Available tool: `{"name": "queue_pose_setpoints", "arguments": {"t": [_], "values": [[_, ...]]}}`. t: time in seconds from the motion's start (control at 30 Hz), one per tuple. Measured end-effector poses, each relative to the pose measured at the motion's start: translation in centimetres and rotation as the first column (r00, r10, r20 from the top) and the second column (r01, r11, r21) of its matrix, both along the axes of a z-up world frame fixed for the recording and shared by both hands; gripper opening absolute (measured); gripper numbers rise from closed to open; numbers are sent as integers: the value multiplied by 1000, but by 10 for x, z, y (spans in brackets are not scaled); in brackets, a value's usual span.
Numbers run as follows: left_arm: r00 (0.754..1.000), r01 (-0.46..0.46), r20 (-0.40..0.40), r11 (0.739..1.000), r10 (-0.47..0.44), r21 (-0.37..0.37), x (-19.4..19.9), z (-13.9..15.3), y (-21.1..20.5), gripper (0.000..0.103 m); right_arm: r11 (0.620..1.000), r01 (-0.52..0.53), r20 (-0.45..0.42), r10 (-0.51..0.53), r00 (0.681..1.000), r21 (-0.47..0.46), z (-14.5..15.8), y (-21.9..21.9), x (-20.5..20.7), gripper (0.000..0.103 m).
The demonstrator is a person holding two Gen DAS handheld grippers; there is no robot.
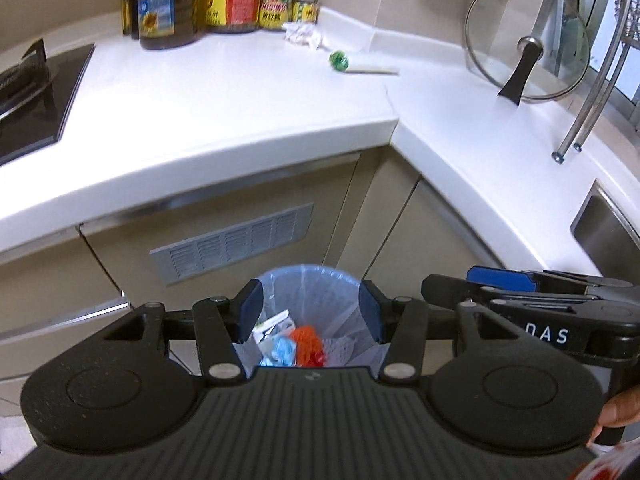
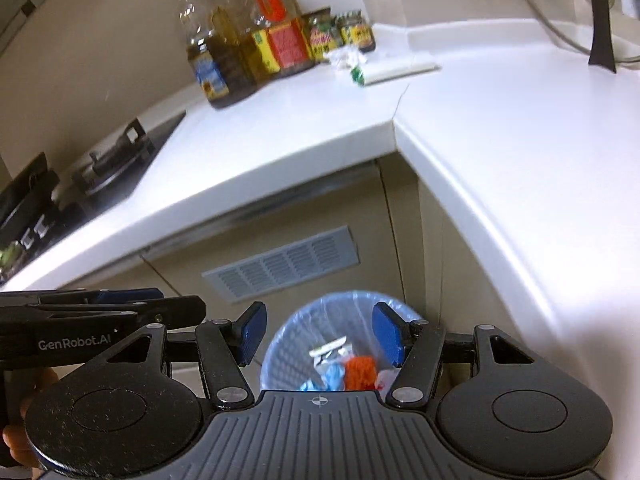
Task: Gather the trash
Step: 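Raise both open tools out of the bin back over the counter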
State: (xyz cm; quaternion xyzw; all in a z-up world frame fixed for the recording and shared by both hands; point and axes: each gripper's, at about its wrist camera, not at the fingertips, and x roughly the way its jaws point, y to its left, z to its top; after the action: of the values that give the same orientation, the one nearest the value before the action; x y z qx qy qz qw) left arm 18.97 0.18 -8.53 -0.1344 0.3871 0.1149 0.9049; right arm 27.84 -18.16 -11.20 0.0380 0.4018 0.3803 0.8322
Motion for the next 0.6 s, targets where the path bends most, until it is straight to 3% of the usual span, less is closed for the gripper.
{"name": "queue_pose_setpoints", "arguments": {"t": [0.3, 0.6], "values": [[997, 34, 68, 997, -39, 67, 37, 28, 17, 49, 994, 94, 28, -96, 995, 63, 24, -1, 39, 59], [984, 125, 117, 987, -136, 98, 118, 55, 74, 49, 961, 245, 55, -253, 966, 125, 51, 46, 111, 59]]}}
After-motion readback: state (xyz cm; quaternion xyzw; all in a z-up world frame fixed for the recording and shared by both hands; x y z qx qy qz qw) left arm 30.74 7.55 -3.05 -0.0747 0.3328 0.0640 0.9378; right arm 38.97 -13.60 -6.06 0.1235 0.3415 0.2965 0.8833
